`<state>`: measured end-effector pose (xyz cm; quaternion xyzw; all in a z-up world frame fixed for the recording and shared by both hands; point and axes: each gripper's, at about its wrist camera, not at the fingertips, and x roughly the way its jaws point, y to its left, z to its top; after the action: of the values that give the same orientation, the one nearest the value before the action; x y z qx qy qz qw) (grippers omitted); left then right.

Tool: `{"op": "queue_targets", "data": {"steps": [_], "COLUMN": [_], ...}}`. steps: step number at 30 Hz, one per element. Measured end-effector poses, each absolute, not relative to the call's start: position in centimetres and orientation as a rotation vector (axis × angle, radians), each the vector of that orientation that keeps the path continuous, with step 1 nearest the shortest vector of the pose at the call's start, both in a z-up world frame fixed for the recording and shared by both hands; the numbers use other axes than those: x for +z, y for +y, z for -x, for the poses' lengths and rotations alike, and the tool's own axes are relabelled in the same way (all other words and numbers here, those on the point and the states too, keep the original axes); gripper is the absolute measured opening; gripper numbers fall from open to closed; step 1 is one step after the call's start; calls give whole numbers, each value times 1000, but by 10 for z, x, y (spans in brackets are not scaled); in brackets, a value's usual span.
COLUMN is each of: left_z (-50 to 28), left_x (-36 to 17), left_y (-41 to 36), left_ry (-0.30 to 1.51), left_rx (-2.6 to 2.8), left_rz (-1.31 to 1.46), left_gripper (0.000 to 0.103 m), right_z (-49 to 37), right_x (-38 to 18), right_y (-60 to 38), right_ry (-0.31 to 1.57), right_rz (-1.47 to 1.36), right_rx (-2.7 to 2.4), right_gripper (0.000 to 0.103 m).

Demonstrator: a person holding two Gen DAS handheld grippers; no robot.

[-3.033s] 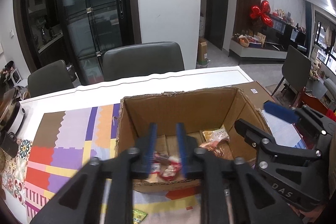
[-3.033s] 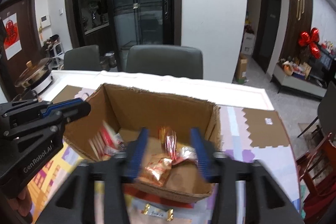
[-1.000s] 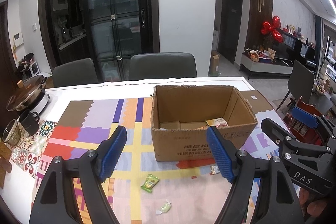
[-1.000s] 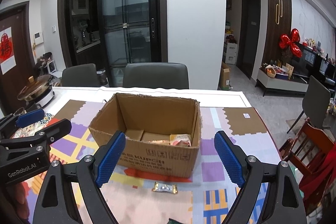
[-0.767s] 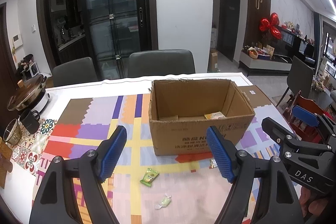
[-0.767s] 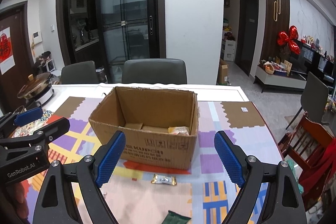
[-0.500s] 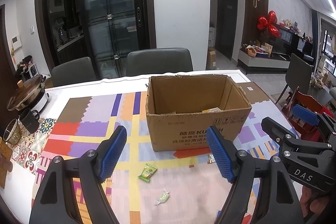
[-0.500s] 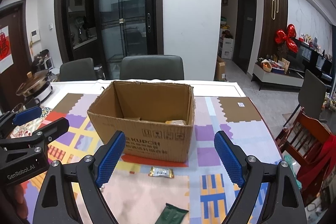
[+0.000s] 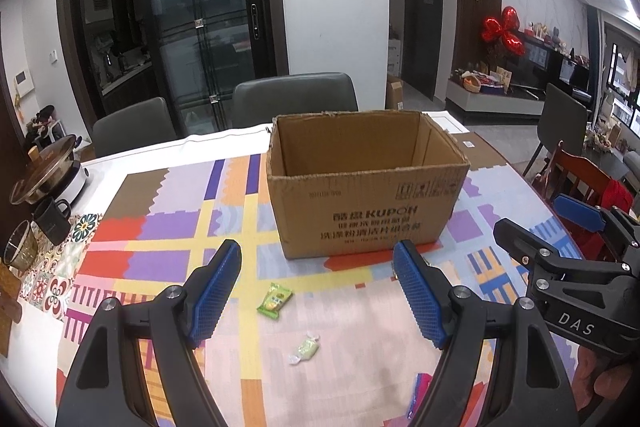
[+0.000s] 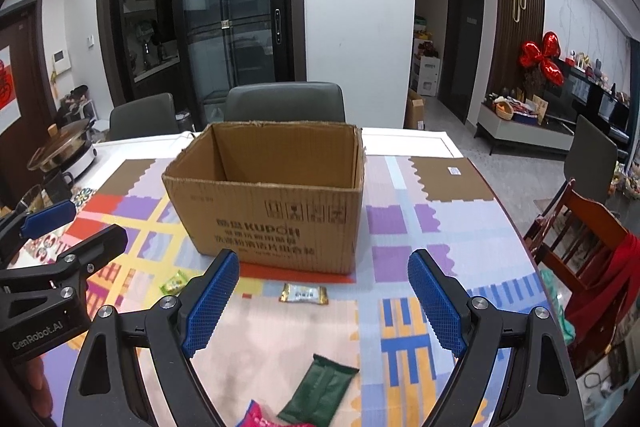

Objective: Organize snacks
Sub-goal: 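Withdraw both open tools from the box back over the table, then lower left tool to pale green candy while right tool approaches dark green packet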

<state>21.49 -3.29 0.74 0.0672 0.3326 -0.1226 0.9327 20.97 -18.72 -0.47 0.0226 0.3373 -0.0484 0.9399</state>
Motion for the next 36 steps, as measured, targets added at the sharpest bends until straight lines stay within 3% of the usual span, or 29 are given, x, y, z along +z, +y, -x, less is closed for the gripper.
{"op": "queue_targets", "data": {"steps": [26,36], "left_z": [-203,-213], "left_x": [-70,-103], "left_y": [-23,-16], "left_ry": [768,814], "left_rx": [-277,-310], "left_rz": [-167,-187], "left_gripper": [77,72], "right_z": [-189,-192], "right_x": [-75,-104], "right_y": [-186,-183], "right_ry": [801,857], "right_rz": [-60,-84], "right_rx": [-180,-220], "right_gripper": [87,87]}}
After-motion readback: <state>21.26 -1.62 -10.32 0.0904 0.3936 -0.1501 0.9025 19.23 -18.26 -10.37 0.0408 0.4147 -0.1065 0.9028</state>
